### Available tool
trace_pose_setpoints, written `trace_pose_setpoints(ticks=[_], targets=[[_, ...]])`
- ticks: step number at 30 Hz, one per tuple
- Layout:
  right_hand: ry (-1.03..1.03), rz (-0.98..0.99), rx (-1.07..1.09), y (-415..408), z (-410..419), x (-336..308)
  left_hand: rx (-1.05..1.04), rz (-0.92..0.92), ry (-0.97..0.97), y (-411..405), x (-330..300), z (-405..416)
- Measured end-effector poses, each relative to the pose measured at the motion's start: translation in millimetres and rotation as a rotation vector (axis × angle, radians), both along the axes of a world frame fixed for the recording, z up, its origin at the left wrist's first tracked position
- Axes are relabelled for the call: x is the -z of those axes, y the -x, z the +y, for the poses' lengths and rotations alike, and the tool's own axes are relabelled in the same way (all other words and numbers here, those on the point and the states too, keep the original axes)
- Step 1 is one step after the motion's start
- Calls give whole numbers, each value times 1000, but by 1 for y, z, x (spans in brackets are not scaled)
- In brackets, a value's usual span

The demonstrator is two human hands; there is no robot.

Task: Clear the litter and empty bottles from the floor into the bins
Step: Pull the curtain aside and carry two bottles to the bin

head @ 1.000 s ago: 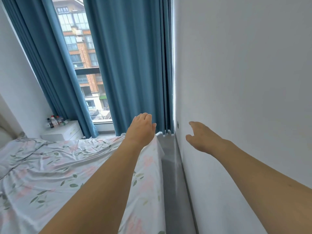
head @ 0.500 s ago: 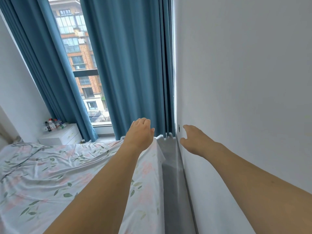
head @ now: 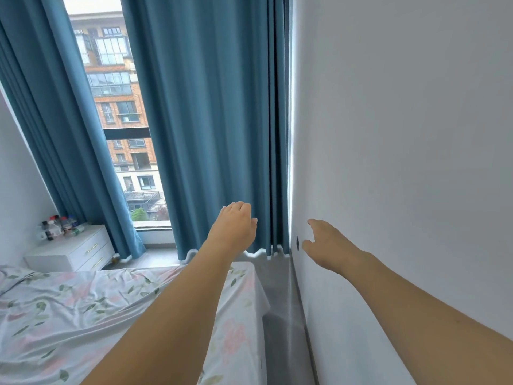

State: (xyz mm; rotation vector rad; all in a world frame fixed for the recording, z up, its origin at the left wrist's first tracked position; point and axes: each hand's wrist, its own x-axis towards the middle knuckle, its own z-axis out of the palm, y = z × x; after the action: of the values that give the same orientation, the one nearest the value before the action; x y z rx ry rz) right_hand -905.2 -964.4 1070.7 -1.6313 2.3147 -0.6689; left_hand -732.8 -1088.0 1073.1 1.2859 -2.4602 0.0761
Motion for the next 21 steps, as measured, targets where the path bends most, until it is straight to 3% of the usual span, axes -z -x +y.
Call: trace_pose_setpoints(ticks=[21], targets=[[3,-43,-21,161,-291,15,-1,-65,-25,159,-13,-266]])
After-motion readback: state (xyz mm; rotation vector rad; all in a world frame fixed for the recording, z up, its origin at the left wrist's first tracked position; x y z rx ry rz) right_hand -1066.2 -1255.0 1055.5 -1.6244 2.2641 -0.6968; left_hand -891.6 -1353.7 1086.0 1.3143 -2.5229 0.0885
